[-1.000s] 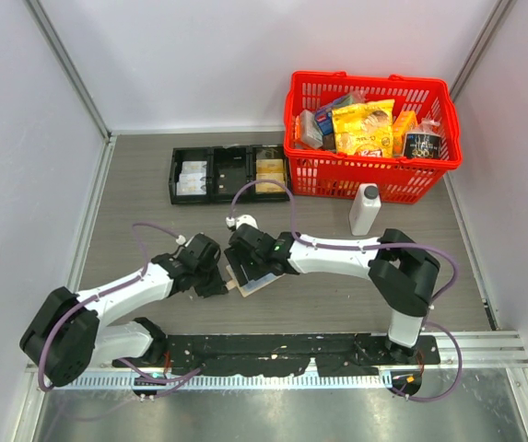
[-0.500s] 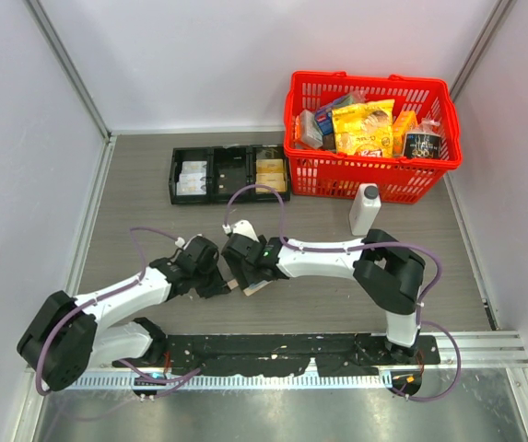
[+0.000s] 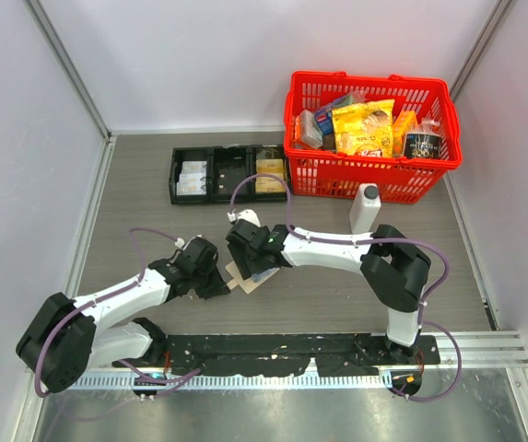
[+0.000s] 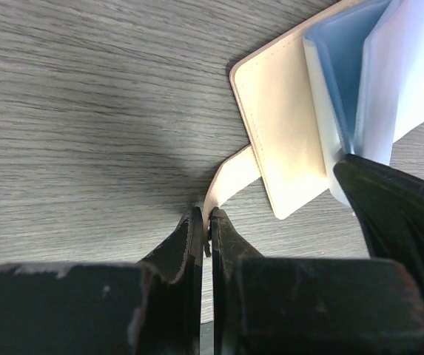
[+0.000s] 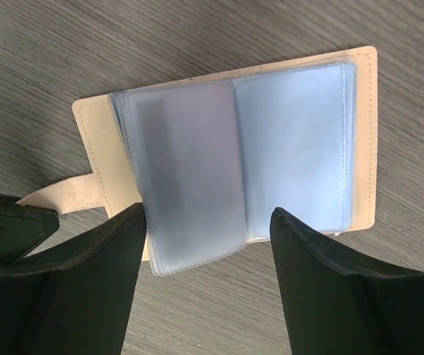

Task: Take the credit cards out of the card holder
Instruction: Remove the credit card from the card holder.

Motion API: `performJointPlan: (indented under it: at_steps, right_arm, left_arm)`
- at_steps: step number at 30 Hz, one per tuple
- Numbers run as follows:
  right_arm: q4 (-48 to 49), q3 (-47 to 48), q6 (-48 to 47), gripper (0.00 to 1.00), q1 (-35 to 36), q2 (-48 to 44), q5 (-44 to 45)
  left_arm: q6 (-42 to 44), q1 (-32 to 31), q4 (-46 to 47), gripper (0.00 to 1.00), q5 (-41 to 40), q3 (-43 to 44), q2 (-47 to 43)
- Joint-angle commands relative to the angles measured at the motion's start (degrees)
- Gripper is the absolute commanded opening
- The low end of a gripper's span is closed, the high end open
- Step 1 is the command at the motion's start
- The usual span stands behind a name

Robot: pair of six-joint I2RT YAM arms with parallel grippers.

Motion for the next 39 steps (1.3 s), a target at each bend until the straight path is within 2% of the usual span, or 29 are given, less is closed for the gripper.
performJointPlan:
  at_steps: [1, 5, 11, 23, 29, 33, 35, 39]
  right_arm:
    - [-0.9, 1.5, -1.1, 0.71, -2.1, -4.1, -2.3]
    - [0.4, -0.6, -1.2, 0.71, -4.2, -6.1, -5.9]
    - [0.7, -4.0, -1.8, 0.71, -8.1, -9.0, -6.6]
    - [0.8, -1.3, -2.3, 0.71, -6.3, -6.5, -8.4]
    - [3.3, -1.9, -3.5, 0.71, -5.7, -7.0, -14.8]
    - [6.1, -4.0, -3.6, 0.71, -6.7, -9.1, -23.1]
    - [8.3, -5.7, -2.7, 0.71, -8.7, -10.2, -27.9]
    - [12.4, -10.2, -0.6, 0.69, -14.0, -12.6, -31.6]
  left_arm:
    - [1.7, -0.2, -1.0, 0.00, 0.7, -0.9, 0.2]
    - [1.7, -0.1, -0.6, 0.00, 0.7, -1.0, 0.5]
    - [1.9, -0.2, 0.0, 0.00, 1.2, -1.0, 1.3]
    - [2.1, -0.1, 0.4, 0.00, 1.8, -0.8, 1.7]
    - [1.9, -0.1, -1.5, 0.00, -0.3, -0.2, 0.2]
    - [3.7, 0.7, -3.9, 0.01, -3.5, 1.4, -1.8]
    - [5.2, 2.7, -5.0, 0.04, -3.4, 3.0, -2.0]
    - [8.1, 7.6, -7.7, 0.12, -2.6, 7.7, -1.5]
